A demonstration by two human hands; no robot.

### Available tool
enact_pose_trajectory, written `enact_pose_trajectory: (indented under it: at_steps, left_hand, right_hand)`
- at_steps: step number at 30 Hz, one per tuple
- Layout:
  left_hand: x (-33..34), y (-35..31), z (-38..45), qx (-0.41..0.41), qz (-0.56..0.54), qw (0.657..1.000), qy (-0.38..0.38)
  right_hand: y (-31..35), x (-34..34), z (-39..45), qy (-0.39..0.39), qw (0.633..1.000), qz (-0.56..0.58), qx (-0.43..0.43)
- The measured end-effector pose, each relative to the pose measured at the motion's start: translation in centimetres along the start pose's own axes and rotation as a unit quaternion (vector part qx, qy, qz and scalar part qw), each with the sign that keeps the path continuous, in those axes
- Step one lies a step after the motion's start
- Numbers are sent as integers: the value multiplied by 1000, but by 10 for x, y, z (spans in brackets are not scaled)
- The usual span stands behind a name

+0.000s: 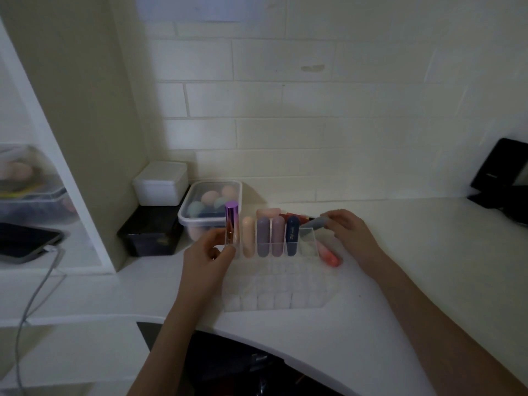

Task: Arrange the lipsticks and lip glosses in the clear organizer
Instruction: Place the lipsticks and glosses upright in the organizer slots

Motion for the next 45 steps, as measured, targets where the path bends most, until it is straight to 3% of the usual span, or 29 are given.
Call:
enact_pose_trajectory:
  at_steps: [6, 17, 24, 32, 38, 43, 45]
  left_hand:
    - [0, 0, 0, 0, 3, 1000, -6]
    - [-1, -2, -2, 1, 11, 1000, 6]
    - [-1, -6, -3, 9, 15, 1000, 3]
    - [-1, -2, -1, 3, 9, 1000, 2]
    - [-1, 2, 1, -4, 11, 1000, -2]
    - [0, -1, 0, 5, 9, 1000, -6]
    - [0, 0, 0, 2, 9, 1000, -7]
  right_hand:
    - [14, 3, 1, 25, 978, 208, 10]
    - [54, 25, -10, 171, 922, 348, 9]
    - [59, 33, -15, 188, 927, 324, 11]
    - [56, 31, -12, 128, 949, 287, 1]
    - [62, 31, -12, 74, 977, 184, -83]
    - [61, 38, -10, 159, 964, 208, 43]
    - [58, 35, -10, 189, 970, 148, 28]
Point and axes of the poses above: each hand's wrist, its own z-axis towards the middle knuckle, its own x-axis out of the palm, y = z × x, the point moved 3 cm from there along z, towards the middle knuckle, and after that the axes turned 11 degrees about z, right-handed, at the moved point
